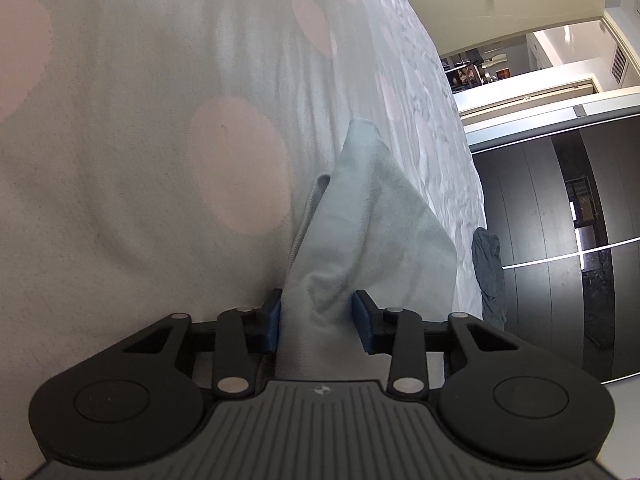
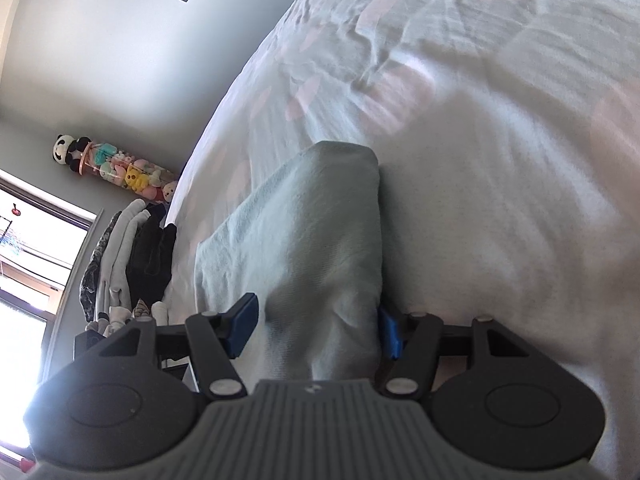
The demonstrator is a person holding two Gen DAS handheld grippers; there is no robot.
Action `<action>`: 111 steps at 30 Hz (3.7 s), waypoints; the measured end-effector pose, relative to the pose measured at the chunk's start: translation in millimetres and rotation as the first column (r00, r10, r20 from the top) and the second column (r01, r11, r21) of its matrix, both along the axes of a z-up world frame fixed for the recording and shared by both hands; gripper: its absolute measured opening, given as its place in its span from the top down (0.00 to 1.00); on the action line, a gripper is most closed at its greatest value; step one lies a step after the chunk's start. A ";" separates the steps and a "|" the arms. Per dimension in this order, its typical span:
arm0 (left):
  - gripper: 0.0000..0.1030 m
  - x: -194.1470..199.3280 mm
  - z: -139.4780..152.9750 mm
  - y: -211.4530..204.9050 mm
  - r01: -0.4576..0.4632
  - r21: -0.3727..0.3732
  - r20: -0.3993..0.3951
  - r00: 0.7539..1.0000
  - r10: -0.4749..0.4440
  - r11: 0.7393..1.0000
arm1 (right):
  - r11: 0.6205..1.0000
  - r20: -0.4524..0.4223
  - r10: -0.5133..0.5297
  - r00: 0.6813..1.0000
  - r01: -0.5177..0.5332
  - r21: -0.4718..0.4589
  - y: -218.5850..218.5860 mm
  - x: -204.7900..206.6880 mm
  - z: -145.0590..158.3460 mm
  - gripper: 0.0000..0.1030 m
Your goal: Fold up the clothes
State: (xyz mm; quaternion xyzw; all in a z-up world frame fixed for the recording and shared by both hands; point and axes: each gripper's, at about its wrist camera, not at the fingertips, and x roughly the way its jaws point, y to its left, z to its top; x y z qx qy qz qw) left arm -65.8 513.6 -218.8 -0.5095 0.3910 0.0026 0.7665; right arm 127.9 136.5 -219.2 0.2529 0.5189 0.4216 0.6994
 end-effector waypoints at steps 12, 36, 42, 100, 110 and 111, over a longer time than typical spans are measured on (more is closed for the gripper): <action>0.75 -11.7 16.6 -11.6 -0.046 0.063 0.054 0.998 0.042 0.997 | 0.997 -0.063 -0.002 0.998 0.007 0.075 -6.4 2.3 3.3 0.73; 0.78 -131.0 165.4 -53.3 -0.378 0.233 0.261 0.912 0.317 0.896 | 0.921 0.081 0.278 0.957 -0.290 0.261 30.0 -50.5 149.9 0.77; 0.78 -209.3 208.8 -56.8 -0.584 0.260 0.300 0.806 0.511 0.769 | 0.817 0.115 0.490 0.864 -0.501 0.285 108.1 -79.0 194.5 0.77; 0.32 -381.0 175.1 -10.7 -0.956 0.249 0.251 0.218 0.943 0.155 | 0.518 0.290 0.830 0.477 -0.852 -0.083 484.1 -186.2 211.2 0.24; 0.72 -377.8 168.3 11.8 -0.945 0.294 0.313 0.235 0.920 0.141 | 0.496 0.254 0.838 0.483 -0.868 0.015 477.8 -203.7 179.4 0.42; 0.76 -376.1 167.9 13.5 -0.943 0.299 0.314 0.243 0.918 0.147 | 0.504 0.270 0.830 0.488 -0.864 0.011 475.4 -205.9 179.3 0.51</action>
